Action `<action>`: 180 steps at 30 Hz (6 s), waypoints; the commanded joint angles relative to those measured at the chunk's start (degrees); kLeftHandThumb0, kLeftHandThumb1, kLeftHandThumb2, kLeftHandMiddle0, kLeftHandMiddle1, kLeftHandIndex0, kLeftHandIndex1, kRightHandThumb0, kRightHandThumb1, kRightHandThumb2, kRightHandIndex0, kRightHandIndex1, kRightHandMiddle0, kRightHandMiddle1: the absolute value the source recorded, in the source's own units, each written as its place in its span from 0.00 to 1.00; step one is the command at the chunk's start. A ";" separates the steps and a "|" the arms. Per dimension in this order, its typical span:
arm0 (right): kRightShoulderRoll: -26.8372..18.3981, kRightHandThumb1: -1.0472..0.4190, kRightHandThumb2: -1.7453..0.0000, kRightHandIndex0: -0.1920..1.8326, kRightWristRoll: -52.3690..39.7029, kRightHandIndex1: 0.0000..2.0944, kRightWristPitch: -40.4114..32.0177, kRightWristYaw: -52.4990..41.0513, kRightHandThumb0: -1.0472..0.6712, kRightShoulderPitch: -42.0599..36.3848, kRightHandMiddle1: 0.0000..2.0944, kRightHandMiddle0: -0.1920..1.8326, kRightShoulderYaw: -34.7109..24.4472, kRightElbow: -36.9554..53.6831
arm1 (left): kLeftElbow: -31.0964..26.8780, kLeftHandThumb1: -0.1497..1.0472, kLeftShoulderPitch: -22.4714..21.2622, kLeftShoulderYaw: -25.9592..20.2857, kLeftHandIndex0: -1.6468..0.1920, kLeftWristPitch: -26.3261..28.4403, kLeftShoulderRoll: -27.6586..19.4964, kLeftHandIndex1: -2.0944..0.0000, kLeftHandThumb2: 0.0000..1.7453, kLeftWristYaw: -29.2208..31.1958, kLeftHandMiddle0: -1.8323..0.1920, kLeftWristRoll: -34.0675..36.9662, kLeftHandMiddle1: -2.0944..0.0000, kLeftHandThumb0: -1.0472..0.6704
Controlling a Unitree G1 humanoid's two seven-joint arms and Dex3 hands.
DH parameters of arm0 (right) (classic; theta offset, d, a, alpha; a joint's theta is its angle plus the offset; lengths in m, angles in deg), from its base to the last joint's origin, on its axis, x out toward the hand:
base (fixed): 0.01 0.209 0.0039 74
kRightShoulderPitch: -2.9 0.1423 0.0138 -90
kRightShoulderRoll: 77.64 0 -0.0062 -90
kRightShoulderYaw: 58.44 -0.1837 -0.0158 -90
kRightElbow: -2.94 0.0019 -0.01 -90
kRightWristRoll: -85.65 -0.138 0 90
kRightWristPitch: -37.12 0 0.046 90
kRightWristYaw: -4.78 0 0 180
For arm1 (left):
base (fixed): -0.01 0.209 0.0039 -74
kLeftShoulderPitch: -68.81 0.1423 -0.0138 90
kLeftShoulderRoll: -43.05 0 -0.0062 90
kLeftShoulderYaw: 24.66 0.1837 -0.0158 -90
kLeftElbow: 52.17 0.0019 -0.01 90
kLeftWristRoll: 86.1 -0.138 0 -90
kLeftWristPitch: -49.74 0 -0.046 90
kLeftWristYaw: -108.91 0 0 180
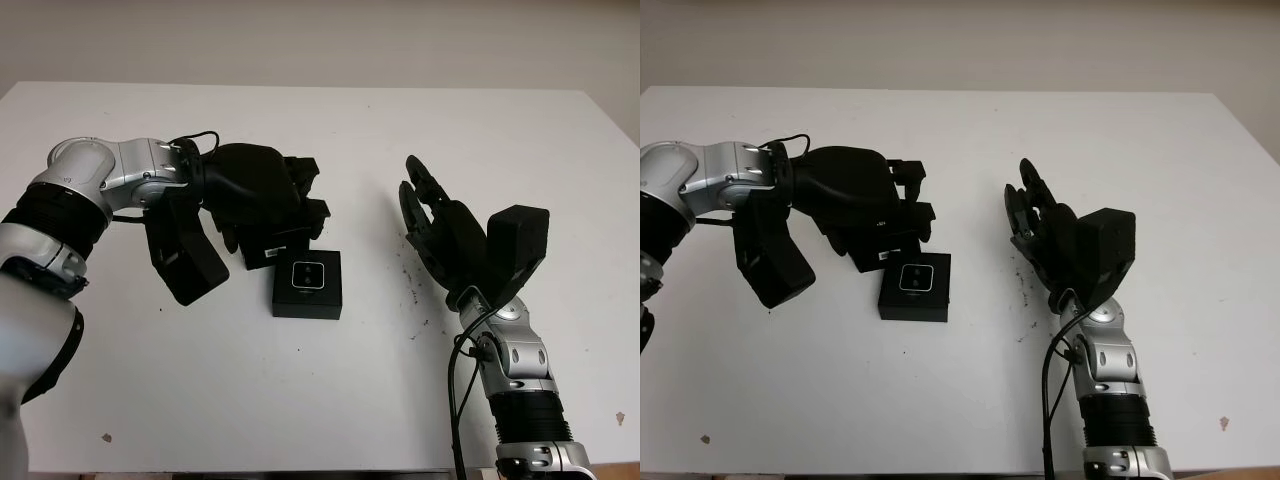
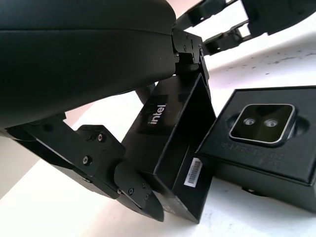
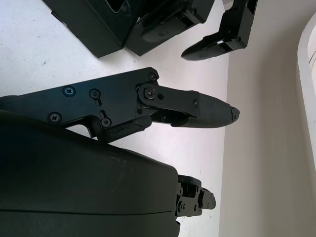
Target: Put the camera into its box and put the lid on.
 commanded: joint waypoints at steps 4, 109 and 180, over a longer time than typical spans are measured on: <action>-0.05 0.00 0.71 0.05 -0.05 0.02 0.01 0.07 0.20 -0.10 0.02 0.08 -0.10 0.15 | -4.37 0.99 3.07 -2.35 0.76 0.38 -0.65 0.29 0.05 6.49 0.83 6.48 0.38 0.62; 1.08 0.00 0.72 0.07 -0.09 0.03 -0.77 0.16 0.22 -1.67 0.03 0.08 0.65 1.77 | -41.45 0.97 26.62 -13.76 0.92 8.55 -3.39 0.98 0.05 4.82 0.95 -7.14 0.98 0.29; -1.61 0.00 0.63 0.04 -3.97 0.02 -2.66 8.14 0.27 3.01 0.02 0.05 -6.43 6.98 | -31.06 0.91 19.24 -18.62 0.99 50.00 6.77 0.99 0.03 43.82 0.98 39.71 0.97 0.07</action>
